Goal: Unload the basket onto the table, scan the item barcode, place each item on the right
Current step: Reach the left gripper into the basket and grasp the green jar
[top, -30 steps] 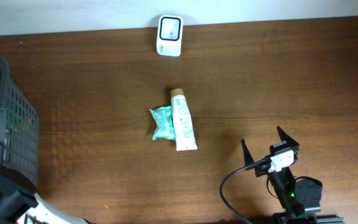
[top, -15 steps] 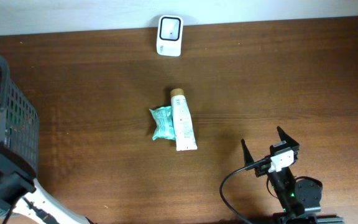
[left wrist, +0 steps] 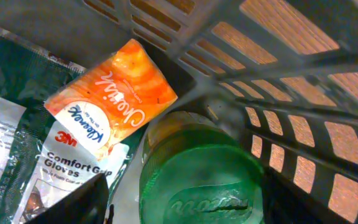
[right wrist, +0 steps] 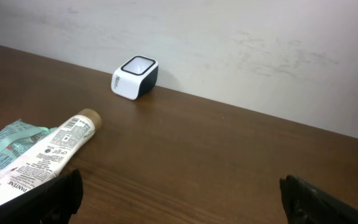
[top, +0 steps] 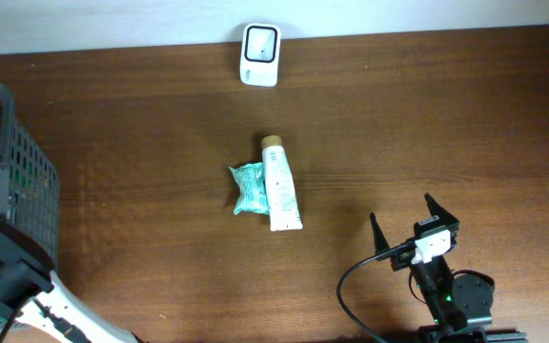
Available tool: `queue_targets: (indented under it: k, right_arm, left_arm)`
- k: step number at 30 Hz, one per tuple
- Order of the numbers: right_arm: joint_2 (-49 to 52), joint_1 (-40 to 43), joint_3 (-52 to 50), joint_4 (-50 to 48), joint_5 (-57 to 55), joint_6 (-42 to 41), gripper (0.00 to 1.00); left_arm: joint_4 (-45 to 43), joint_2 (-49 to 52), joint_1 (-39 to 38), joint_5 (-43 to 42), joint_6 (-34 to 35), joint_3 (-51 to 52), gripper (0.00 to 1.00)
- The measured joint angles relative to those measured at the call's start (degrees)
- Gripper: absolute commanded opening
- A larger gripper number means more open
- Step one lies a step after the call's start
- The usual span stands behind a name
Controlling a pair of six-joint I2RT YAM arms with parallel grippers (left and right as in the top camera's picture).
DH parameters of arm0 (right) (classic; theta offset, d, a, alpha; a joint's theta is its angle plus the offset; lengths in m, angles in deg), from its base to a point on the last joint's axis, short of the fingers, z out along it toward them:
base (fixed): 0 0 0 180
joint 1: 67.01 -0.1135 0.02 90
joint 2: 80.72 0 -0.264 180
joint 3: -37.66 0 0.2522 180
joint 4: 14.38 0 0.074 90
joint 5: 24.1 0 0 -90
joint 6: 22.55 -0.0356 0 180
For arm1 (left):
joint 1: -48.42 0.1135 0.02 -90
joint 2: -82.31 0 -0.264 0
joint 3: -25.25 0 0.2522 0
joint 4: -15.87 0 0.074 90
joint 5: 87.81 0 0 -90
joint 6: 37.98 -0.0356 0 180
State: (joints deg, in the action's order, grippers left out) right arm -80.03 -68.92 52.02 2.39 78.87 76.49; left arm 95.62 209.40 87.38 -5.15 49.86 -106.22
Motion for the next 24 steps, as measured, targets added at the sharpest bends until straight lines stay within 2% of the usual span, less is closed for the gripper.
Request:
queue_targets:
  k: [4, 10, 16, 19, 21, 24]
  right_arm:
    - [0.0, 0.0, 0.0, 0.0, 0.0, 0.0, 0.98]
    - [0.0, 0.0, 0.0, 0.0, 0.0, 0.0, 0.98]
    - [0.0, 0.0, 0.0, 0.0, 0.0, 0.0, 0.98]
    - [0.0, 0.0, 0.0, 0.0, 0.0, 0.0, 0.98]
    - [0.0, 0.0, 0.0, 0.0, 0.0, 0.0, 0.98]
    - [0.0, 0.0, 0.0, 0.0, 0.0, 0.0, 0.98]
  left_arm:
    - [5.2, 0.7, -0.3, 0.3, 2.1, -2.0, 0.65]
    - [15.3, 3.2, -0.4, 2.4, 6.1, -8.5, 0.71]
    - [9.8, 3.2, -0.8, 3.2, 6.4, -10.1, 0.8]
    - [6.8, 3.2, -1.1, 2.4, 4.0, -8.9, 0.8]
    - [5.5, 3.2, -1.3, 1.3, 2.1, -7.5, 0.86]
    - [4.5, 3.2, -1.9, -1.1, -0.1, -5.1, 0.84]
